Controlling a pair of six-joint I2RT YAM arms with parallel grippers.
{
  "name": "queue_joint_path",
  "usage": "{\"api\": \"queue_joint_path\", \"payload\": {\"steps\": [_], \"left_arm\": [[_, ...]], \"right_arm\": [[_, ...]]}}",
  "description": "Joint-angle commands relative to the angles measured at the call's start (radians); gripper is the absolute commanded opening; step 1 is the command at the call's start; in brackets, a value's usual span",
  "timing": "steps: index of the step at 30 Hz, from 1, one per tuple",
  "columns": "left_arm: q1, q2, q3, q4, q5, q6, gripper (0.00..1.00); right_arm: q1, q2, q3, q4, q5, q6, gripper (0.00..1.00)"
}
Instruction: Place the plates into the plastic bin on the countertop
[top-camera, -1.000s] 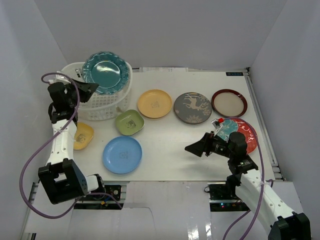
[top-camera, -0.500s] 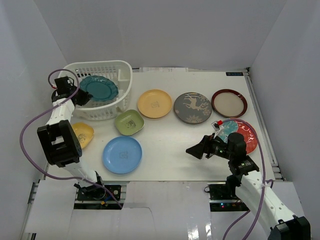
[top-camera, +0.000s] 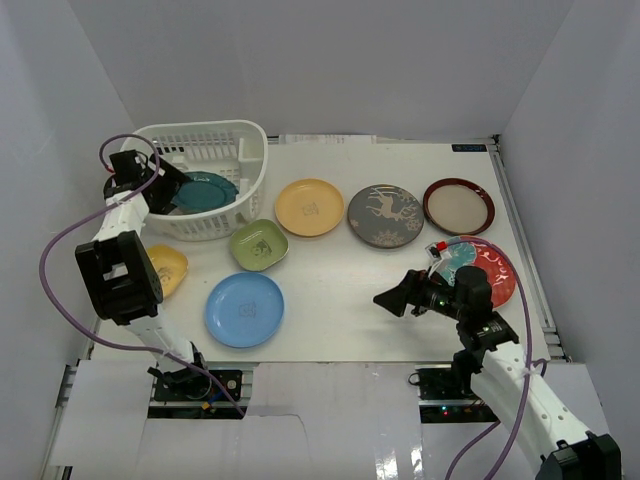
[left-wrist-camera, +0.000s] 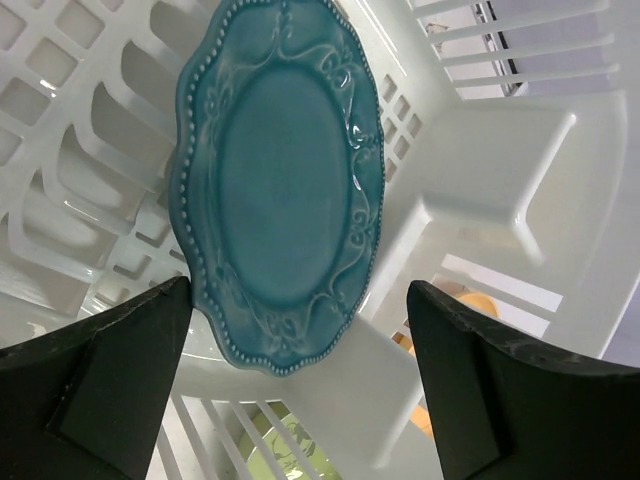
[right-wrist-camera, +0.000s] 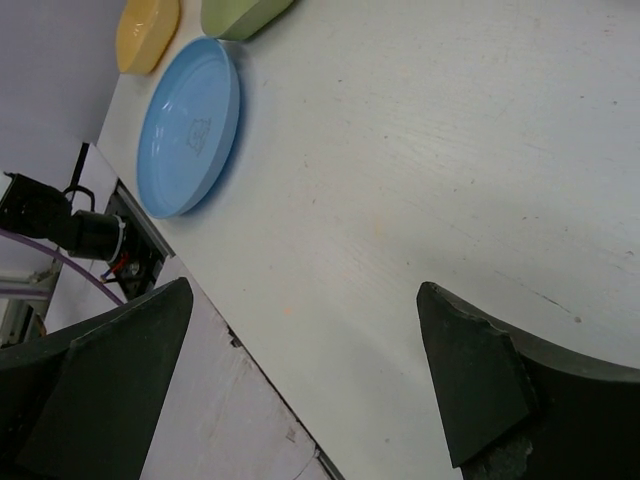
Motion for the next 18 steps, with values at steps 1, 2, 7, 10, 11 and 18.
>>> {"api": "queue_joint_path", "payload": {"steps": [1, 2, 7, 10, 11, 18], "left_arm": [[-0.017, -0.112, 0.03, 0.041, -0.001, 0.01, 0.98], [-0.023, -0.131, 0.025, 0.042, -0.021, 0.014, 0.98], [-0.057, -0.316, -0.128, 0.171, -0.195, 0.047, 0.98], [-0.057, -0.318, -0.151, 0.153, -0.182, 0.047, 0.98], [-0.057, -0.312, -0.148, 0.136, -0.167, 0.03, 0.98], [-0.14, -0.496, -0.291, 0.199, -0.019, -0.033, 0.98]], "right_arm": [[0.004, 0.038, 0.047, 0.021, 0.08, -0.023, 1.0], [0.012, 0.07, 0.045, 0.03, 0.089, -0.028, 0.98], [0.09, 0.171, 0.042, 0.11, 0.15, 0.001, 0.93], [0.196, 0.23, 0.056, 0.174, 0.248, 0.038, 0.93], [0.226, 0.269, 0.063, 0.216, 0.272, 0.049, 0.93], [0.547, 0.625, 0.255, 0.351, 0.469, 0.066, 0.98]]}}
